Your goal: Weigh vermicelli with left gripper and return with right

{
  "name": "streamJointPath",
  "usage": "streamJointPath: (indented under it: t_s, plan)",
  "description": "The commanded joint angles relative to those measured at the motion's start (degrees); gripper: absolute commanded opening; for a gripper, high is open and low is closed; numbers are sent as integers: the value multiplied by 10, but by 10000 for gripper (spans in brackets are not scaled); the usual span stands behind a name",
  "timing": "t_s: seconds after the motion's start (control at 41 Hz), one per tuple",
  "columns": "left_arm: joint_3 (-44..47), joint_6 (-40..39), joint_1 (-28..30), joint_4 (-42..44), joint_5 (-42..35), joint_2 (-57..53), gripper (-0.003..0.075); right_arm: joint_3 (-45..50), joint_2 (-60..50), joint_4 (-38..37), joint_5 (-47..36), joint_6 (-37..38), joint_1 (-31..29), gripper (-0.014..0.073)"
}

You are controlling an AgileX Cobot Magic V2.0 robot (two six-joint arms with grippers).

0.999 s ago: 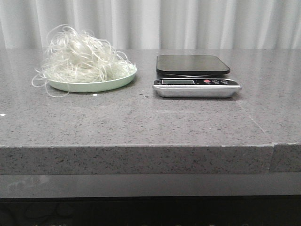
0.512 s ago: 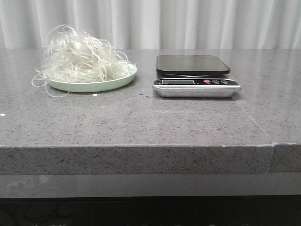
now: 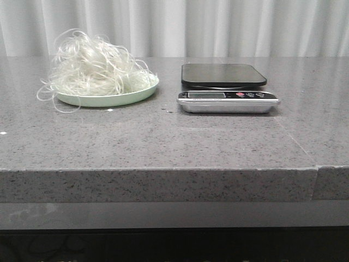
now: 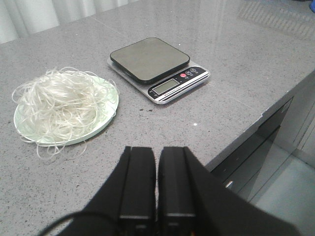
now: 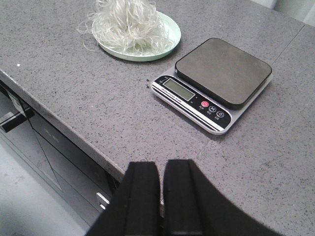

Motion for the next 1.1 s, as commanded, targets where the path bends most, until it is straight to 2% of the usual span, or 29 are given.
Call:
streamJointPath:
  t_s: [0.0, 0.146, 0.365, 0.56, 0.78, 0.926, 1.072]
  plan:
    - [-14, -3, 15, 0, -43, -1, 141, -14, 1, -8, -37, -2, -3, 198]
    - [25, -3, 95, 1, -76, -29, 141, -14, 1, -8, -37, -2, -3, 198]
    - [192, -3, 230, 1, -236, -148, 141, -14, 1, -8, -37, -2, -3, 198]
    - [321, -3, 314, -3, -319, -244, 141, -14, 1, -8, -37, -2, -3, 198]
    - [415, -3, 352, -3, -382, -308, 141, -14, 1, -8, -37, -2, -3, 198]
    - [454, -3, 357, -4, -446, -318, 141, -14, 1, -8, -37, -2, -3, 198]
    - [453, -3, 357, -4, -436, -318, 141, -14, 1, -8, -37, -2, -3, 198]
